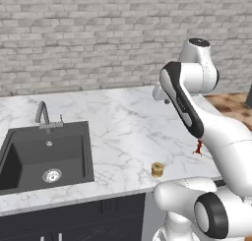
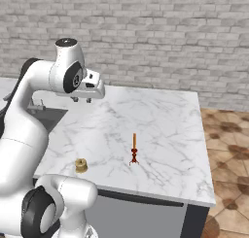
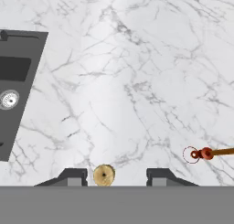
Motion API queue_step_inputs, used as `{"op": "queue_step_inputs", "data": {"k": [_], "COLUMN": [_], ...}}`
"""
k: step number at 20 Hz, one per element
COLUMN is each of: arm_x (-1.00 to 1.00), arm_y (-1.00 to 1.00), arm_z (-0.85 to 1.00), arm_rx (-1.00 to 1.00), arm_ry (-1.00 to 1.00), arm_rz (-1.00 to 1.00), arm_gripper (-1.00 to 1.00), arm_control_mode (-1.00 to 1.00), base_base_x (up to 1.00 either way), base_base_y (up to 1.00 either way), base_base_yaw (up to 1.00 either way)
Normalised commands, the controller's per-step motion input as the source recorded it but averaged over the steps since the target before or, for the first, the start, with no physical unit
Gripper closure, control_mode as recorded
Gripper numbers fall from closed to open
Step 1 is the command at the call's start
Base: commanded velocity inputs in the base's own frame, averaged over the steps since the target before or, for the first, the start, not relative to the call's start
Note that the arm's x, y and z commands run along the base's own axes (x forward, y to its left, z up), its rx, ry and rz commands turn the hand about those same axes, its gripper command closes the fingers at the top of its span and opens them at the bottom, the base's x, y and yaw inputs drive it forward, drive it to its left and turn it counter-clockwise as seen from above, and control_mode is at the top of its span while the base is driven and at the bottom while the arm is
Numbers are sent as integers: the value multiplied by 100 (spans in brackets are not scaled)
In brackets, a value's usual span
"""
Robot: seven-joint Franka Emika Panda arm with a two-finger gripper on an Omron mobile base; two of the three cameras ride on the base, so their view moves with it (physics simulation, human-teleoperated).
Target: Pick the candle and candle from the dining table and place them in the open cabinet. Close the cabinet after placing the objects.
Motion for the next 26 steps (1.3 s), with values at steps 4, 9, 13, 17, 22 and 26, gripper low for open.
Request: {"op": "queue_step_inputs", "data": {"k": [4,9,13,17,22,26], "arm_x": [-2,-13,-19,-25,-28,-36], "arm_y": [-1,-13,-24,-33,-40,-48], "arm_z": [0,-3,-13,-23,-24,-25], "arm_rx": [0,3,4,4,6,7], "arm_ry": [-5,-5,0,-1,-3,-7], "arm_rz": [0,0,0,0,0,0], "arm_gripper": [-100,-100,-100,-100,-100,-100], "arm_control_mode": [-100,-100,-100,-100,-100,-100], "base_base_x": [0,0,0,0,0,0], "base_base_y": [0,0,0,0,0,0], "base_base_yaw": [0,0,0,0,0,0]}}
